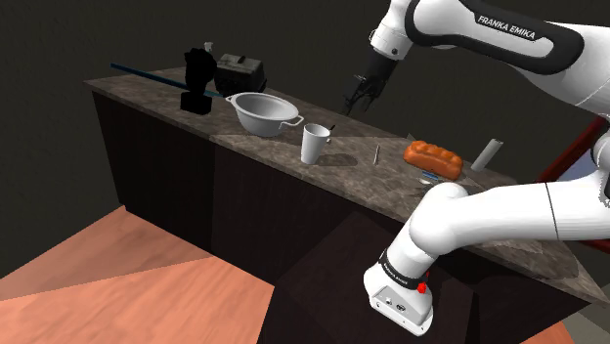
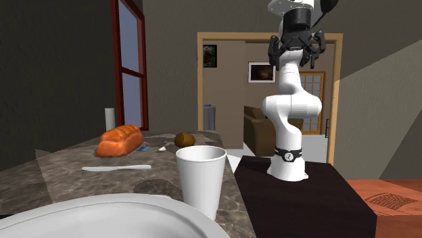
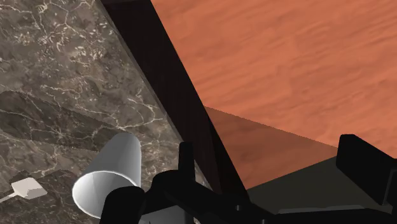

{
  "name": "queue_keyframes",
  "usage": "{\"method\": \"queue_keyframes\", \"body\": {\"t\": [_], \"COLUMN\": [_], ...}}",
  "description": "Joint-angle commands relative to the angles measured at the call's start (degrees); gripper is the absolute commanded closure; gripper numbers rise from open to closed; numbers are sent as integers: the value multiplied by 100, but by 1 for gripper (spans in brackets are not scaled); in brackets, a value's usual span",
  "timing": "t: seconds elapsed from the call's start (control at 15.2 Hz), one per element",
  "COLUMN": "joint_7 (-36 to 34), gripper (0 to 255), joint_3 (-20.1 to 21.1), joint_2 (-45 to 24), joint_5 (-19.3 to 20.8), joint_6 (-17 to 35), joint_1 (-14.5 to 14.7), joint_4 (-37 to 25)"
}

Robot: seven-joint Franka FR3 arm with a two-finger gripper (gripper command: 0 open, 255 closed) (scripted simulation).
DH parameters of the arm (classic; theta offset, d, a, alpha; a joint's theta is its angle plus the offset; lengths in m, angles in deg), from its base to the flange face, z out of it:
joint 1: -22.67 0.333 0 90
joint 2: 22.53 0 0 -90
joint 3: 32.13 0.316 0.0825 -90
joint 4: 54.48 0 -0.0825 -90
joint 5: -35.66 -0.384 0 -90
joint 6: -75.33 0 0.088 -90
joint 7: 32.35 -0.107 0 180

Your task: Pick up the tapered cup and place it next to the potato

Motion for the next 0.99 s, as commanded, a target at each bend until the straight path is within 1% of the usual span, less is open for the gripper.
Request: {"method": "queue_keyframes", "body": {"t": [0.0,0.46,0.92], "joint_7": [0,118,209], "gripper": [0,0,0], "joint_3": [0,-229,-451], "joint_2": [0,-1263,-2690], "joint_5": [0,269,465], "joint_6": [0,1010,1850], "joint_1": [0,-154,-297], "joint_4": [0,-64,-474]}}
